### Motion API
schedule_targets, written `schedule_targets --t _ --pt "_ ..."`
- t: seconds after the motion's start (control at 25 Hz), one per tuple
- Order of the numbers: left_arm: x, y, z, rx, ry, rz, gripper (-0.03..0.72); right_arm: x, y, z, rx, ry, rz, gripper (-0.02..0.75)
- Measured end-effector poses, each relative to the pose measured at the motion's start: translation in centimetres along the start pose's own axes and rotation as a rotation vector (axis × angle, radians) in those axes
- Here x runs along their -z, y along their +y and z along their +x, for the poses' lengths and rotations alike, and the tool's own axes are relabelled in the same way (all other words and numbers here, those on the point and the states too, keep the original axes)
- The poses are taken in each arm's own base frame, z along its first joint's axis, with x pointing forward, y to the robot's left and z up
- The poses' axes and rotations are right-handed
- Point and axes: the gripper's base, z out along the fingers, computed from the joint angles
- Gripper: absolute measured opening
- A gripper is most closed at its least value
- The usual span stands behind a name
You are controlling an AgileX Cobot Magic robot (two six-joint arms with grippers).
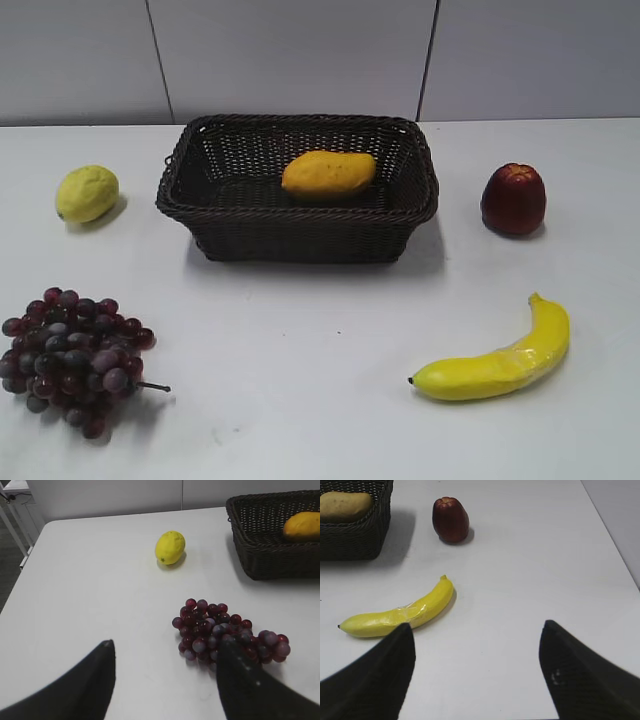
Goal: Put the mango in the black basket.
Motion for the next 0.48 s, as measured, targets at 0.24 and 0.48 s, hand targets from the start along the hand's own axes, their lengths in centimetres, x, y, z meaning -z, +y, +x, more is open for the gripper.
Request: schedule_targets --t 0.24,0.48 --pt "0.00 0.00 0.00 0.000 0.000 0.000 0.487 0.00 0.00 0.00 0.000 0.000 0.000 0.592" --pt "0.00 0.00 0.00 0.000 0.000 0.000 0.487 0.00 0.00 0.00 0.000 0.000 0.000 0.592"
